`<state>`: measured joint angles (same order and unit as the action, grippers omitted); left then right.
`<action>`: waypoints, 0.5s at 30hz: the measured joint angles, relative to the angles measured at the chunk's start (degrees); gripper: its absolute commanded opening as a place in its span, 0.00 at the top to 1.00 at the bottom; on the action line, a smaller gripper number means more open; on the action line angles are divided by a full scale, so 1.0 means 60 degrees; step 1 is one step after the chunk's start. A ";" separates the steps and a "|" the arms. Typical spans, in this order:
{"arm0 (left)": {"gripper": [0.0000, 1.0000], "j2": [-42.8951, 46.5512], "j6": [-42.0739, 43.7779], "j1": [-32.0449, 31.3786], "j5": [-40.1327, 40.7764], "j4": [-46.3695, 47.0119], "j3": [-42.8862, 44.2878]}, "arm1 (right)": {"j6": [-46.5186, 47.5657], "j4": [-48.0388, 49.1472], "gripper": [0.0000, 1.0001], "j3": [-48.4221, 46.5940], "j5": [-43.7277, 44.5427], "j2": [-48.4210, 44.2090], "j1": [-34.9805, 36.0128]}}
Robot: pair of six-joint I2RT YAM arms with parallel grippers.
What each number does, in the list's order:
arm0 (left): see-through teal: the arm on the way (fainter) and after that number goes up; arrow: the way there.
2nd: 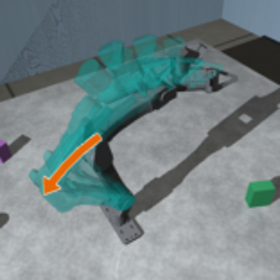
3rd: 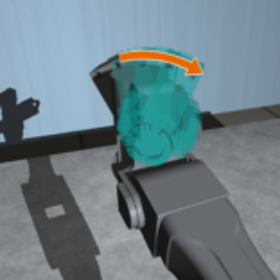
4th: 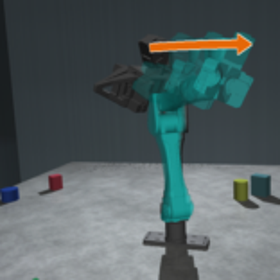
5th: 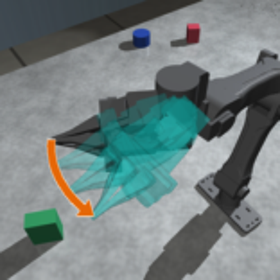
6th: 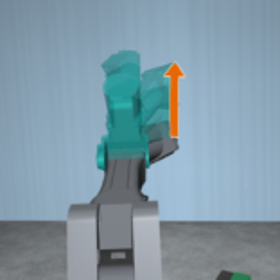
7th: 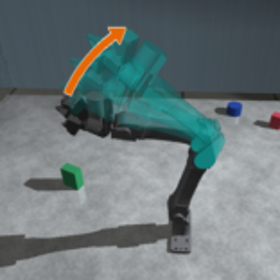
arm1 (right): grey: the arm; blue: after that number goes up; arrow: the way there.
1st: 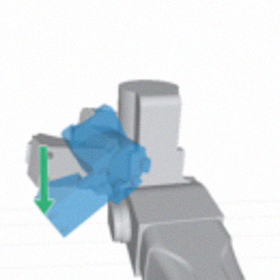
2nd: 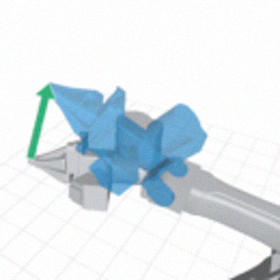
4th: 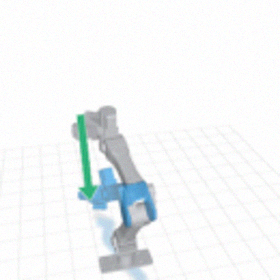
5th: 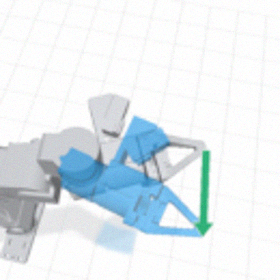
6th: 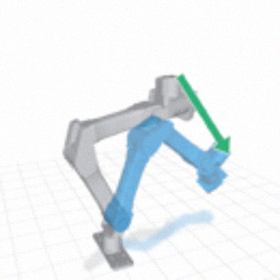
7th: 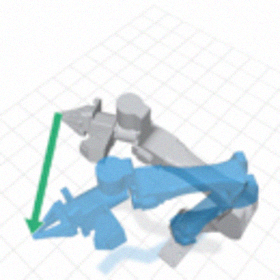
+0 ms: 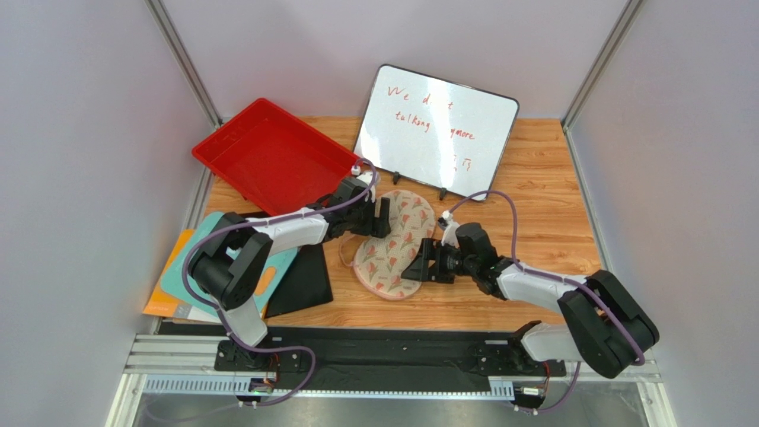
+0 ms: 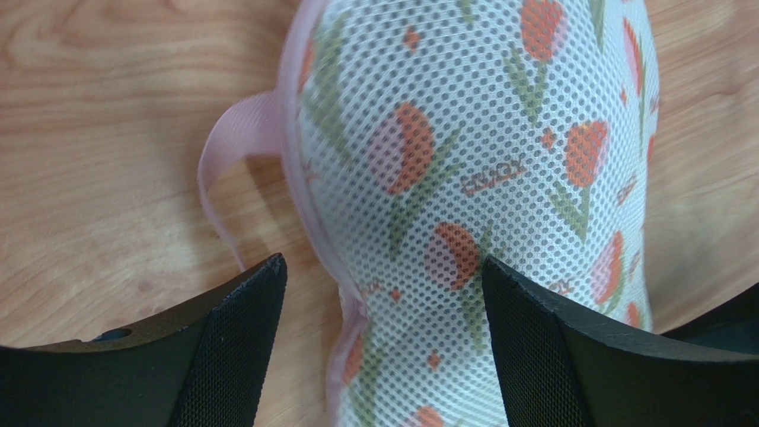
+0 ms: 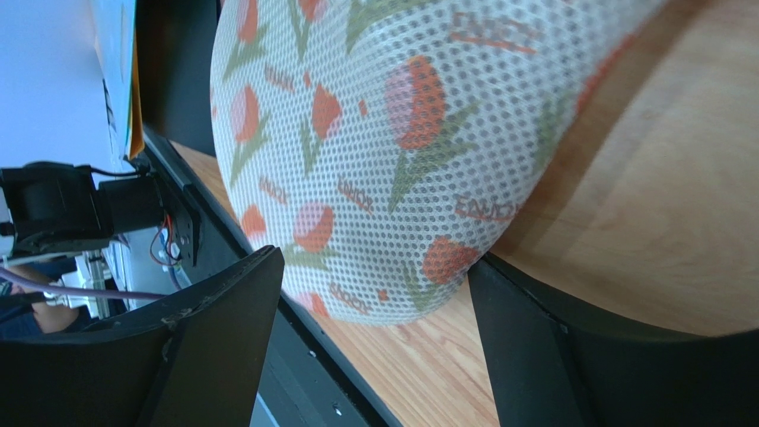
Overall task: Unzip the laundry bag and remove the bra
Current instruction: Adjust the laundry bag at the center of the board.
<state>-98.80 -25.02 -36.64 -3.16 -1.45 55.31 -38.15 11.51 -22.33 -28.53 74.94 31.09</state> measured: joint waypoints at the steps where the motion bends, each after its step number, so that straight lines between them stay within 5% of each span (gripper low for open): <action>1: 0.14 -0.0004 0.0015 0.0000 -0.0066 0.0022 0.0062 | -0.0098 0.0015 0.18 0.0000 0.0047 -0.0007 0.0270; 8: 0.14 0.0007 0.0437 0.0000 -0.0652 0.0521 0.0313 | -0.0310 -0.0259 0.17 -0.0321 0.0295 -0.0710 0.2200; 15: 0.09 0.0732 0.1315 -0.0004 -0.0703 0.0335 0.0310 | 0.0262 -0.2495 0.12 -0.0940 0.1581 -0.2798 0.2302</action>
<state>-94.41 -17.12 -36.67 -7.38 0.56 57.17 -36.58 -3.46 -27.97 -19.05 58.15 44.91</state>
